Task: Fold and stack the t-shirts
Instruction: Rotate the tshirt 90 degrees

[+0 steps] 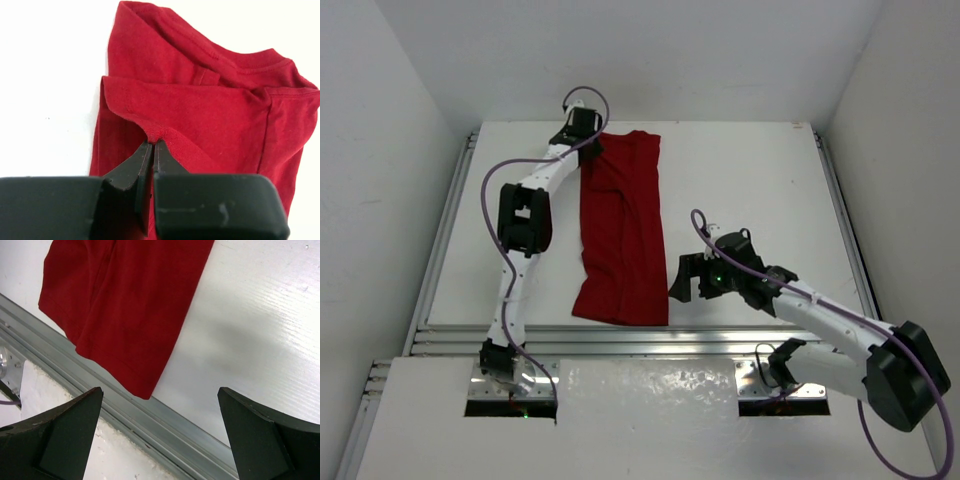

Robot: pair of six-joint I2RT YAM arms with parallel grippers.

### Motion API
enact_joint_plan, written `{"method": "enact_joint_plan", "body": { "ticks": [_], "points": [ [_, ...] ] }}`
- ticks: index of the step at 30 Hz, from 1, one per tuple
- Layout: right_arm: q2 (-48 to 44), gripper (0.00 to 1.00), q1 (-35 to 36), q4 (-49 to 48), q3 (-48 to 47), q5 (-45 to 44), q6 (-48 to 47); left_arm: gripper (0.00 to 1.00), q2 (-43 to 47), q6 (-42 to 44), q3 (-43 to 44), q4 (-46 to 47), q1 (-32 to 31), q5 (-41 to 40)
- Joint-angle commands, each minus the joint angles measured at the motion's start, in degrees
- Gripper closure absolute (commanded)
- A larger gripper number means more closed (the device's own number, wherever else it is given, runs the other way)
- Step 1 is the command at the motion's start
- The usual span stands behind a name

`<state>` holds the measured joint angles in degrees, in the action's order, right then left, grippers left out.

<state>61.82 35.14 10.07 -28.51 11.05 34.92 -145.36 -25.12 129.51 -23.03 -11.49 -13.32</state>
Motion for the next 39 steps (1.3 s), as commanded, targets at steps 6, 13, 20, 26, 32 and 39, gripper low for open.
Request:
{"method": "enact_joint_plan", "body": {
  "ticks": [6,13,20,26,32,39],
  "points": [
    [1.54,0.01,0.37,-2.86,-2.86,1.08,-0.9,1.0,6.31,-0.63,-4.33,-0.97,1.03,-4.95],
    [7.87,0.01,0.37,-4.0,-5.67,-1.38,-1.69,0.76,8.08,-3.78,-7.26,-4.63,1.99,-6.27],
    [12.35,0.02,0.28,-5.76,-6.03,0.99,-1.08,0.2,22.02,-10.2,-12.25,-11.59,2.35,-18.57],
    [13.94,0.03,0.37,-8.56,-3.84,3.27,0.76,0.11,47.24,-27.14,-41.26,-21.53,-3.6,-20.78],
    [12.35,0.03,0.37,-12.87,-0.06,10.8,2.52,0.24,70.9,-35.09,-81.8,-7.93,-14.86,-7.79],
    [14.47,0.21,0.46,-14.29,1.97,13.65,5.07,0.36,72.68,-31.04,-90.4,-7.64,-15.58,-4.16]
  ]
}}
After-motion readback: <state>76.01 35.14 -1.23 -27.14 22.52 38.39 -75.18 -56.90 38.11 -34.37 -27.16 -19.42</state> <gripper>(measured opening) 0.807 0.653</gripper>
